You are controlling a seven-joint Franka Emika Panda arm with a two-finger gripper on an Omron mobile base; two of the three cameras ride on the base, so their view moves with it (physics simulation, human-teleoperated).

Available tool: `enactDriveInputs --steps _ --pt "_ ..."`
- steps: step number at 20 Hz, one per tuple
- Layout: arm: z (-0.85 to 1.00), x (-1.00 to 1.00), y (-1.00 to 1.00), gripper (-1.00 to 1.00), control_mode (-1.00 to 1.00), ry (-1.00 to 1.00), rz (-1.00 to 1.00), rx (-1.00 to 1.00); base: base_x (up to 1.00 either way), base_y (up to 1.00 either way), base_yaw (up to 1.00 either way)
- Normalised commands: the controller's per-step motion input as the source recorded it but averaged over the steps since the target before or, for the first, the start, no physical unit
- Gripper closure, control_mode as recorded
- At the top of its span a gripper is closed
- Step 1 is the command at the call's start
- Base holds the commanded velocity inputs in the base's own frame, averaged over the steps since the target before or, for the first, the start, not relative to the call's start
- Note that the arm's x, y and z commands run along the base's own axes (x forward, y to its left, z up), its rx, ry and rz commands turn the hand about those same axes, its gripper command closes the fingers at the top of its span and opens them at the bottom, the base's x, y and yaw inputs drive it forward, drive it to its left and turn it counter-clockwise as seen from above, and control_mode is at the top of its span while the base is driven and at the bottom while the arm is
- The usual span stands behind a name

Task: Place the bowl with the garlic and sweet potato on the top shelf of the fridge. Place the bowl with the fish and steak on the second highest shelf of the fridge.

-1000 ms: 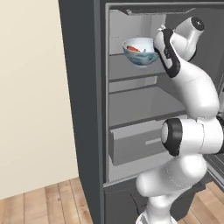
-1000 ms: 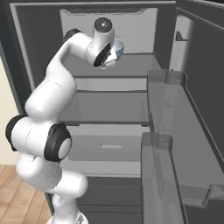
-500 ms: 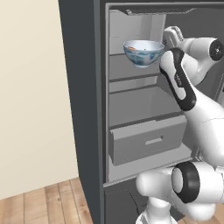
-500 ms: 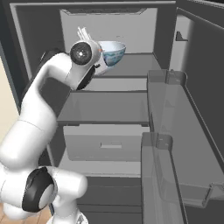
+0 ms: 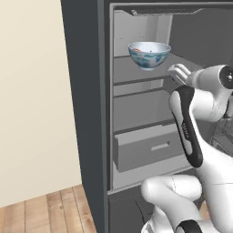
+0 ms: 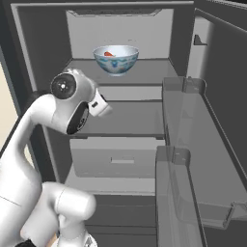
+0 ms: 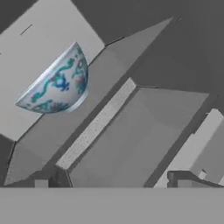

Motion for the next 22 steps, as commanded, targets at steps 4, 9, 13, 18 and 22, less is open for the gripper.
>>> enactDriveInputs --steps 4,9,13,18,22 --pt "-0.91 -1.00 0.23 -1.00 -1.00 0.55 0.07 -0.34 0.00 0.00 0.00" --pt "-0.30 -1.00 0.61 -1.00 -1.00 0.40 0.16 -0.28 0.00 0.00 0.00" --pt "0.09 -0.57 0.66 -1.00 -1.00 0.18 0.31 -0.02 0.00 0.00 0.00" --pt "0.00 -0.10 0.03 -1.00 -1.00 0.01 0.00 0.00 0.00 0.00 0.00" --pt "0.00 0.00 0.00 -1.00 1.00 0.00 0.00 0.00 -0.92 0.24 0.13"
